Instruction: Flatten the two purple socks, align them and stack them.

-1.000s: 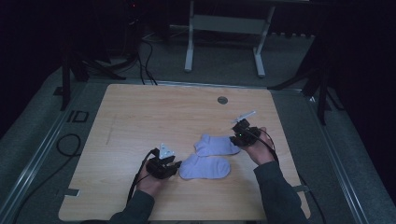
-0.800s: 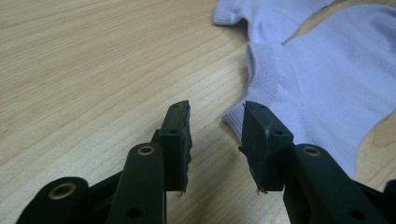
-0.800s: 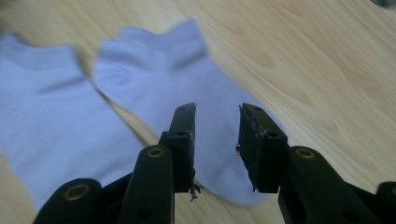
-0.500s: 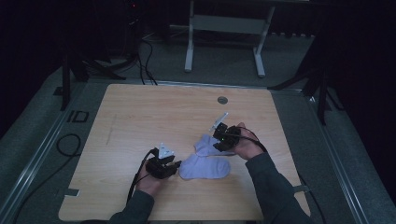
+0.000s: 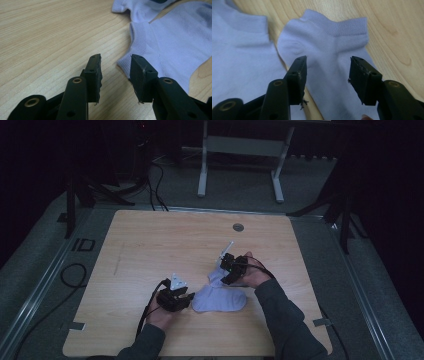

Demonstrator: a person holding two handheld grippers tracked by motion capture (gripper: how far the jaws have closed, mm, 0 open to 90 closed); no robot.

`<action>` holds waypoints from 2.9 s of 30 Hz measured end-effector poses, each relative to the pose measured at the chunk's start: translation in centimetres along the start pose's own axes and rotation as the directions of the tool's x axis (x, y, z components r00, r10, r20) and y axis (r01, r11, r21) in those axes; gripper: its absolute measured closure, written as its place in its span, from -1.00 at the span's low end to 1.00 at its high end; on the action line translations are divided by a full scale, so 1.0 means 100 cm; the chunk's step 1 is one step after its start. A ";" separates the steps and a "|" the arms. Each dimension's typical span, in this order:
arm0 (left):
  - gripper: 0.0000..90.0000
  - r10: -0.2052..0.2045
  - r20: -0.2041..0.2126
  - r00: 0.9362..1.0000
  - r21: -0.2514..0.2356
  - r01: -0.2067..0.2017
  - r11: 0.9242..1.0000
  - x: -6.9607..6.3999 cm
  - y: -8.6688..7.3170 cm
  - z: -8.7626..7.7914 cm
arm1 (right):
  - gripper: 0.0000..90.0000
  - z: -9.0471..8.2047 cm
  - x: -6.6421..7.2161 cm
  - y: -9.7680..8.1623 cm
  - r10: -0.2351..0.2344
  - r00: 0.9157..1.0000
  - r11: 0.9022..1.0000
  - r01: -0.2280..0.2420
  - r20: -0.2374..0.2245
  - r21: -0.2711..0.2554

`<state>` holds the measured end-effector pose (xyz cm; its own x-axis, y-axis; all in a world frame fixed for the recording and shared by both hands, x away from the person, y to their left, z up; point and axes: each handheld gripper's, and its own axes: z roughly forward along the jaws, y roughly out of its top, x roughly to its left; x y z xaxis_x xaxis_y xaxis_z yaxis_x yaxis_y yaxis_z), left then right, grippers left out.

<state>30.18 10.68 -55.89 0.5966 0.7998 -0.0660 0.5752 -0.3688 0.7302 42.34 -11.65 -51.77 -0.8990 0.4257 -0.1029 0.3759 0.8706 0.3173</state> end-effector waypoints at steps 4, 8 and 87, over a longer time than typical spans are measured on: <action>0.37 0.001 0.001 1.000 0.002 -0.001 1.000 0.000 0.000 0.000 | 0.00 0.005 -0.004 0.007 0.024 1.000 1.000 -0.023 -0.014 0.017; 0.37 -0.001 0.002 1.000 -0.001 0.001 1.000 0.000 0.000 -0.001 | 0.01 0.015 -0.006 0.010 0.051 0.998 0.997 -0.049 -0.030 0.063; 0.34 -0.014 0.005 1.000 -0.011 0.014 1.000 0.002 0.001 -0.002 | 0.91 -0.089 0.042 -0.046 0.181 0.983 0.924 -0.179 -0.026 -0.339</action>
<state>30.22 10.91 -55.73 0.5915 0.8023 -0.0796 0.5770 -0.3523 0.7368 34.82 -16.00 -45.30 -0.8215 0.5698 -0.0188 0.4325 0.6443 0.6308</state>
